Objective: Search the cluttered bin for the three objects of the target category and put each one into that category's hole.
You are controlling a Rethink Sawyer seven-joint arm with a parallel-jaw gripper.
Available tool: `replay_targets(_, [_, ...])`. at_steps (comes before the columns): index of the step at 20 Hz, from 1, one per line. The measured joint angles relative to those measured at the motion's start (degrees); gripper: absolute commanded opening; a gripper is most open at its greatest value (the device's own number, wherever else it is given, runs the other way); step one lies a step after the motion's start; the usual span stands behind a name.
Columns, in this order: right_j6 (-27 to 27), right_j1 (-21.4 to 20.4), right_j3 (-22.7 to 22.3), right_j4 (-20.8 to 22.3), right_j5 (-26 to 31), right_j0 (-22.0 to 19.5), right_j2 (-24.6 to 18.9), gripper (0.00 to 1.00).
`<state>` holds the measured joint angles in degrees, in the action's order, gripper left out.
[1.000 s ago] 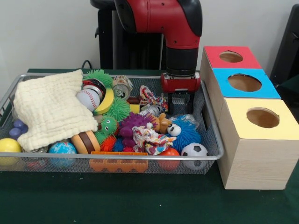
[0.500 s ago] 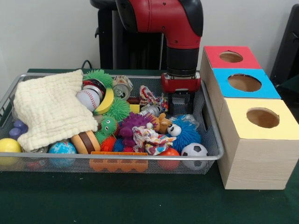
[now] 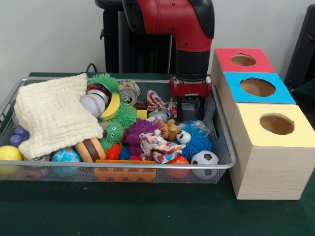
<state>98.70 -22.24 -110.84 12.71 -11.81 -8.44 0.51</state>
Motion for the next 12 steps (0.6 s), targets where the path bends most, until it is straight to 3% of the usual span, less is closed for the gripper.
replay_targets(12, [0.0,-1.1,5.3,2.6,15.5,-1.6,-2.9,1.0])
